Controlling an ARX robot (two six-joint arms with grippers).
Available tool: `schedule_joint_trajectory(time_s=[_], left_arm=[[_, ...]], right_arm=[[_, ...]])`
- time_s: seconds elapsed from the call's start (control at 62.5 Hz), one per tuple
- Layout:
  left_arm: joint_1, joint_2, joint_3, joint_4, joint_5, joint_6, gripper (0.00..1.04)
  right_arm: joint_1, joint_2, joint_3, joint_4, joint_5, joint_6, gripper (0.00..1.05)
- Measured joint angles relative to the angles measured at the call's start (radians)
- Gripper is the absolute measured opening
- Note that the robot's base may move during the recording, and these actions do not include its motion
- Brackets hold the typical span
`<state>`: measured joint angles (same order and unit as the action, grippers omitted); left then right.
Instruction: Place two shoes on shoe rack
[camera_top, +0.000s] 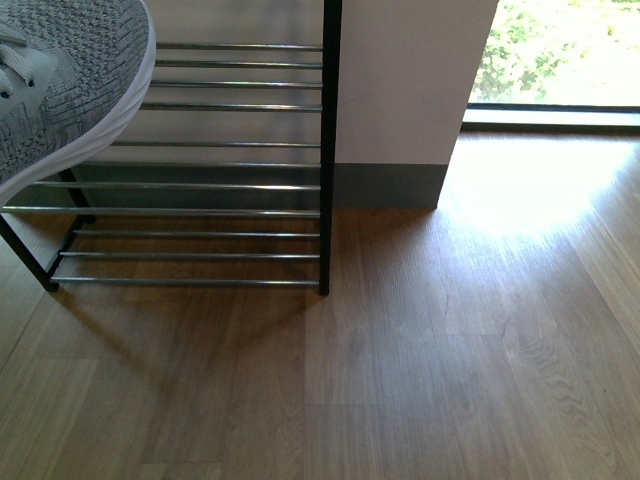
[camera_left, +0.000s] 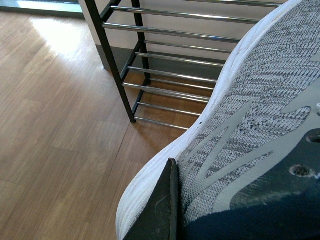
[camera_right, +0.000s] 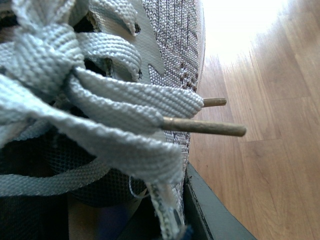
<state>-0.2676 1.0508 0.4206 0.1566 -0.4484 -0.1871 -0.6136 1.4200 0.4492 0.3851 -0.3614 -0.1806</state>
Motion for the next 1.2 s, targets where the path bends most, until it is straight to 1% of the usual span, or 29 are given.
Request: schedule_joint_trajectory(time_s=[0.672,0.751,0.991,1.199], left_arm=[[-0.003,-0.002,-0.001,0.000,0.007,0.001,0.02],[-0.004,-0.002,-0.001,0.000,0.019,0.000,0.02],[0.000,0.000,-0.001,0.000,-0.004,0.002,0.02],[0.000,0.000,-0.001,0.000,0.003,0.000,0.02]], right_arm=[[-0.004,0.001,0.001,0.000,0.015,0.000,0.03],[-0.005,0.003,0.000,0.000,0.021,0.000,0.03],[0.003,0.000,0.000,0.000,-0.007,0.000,0.03],[0.002,0.000,0.000,0.000,0.007,0.000,0.03]])
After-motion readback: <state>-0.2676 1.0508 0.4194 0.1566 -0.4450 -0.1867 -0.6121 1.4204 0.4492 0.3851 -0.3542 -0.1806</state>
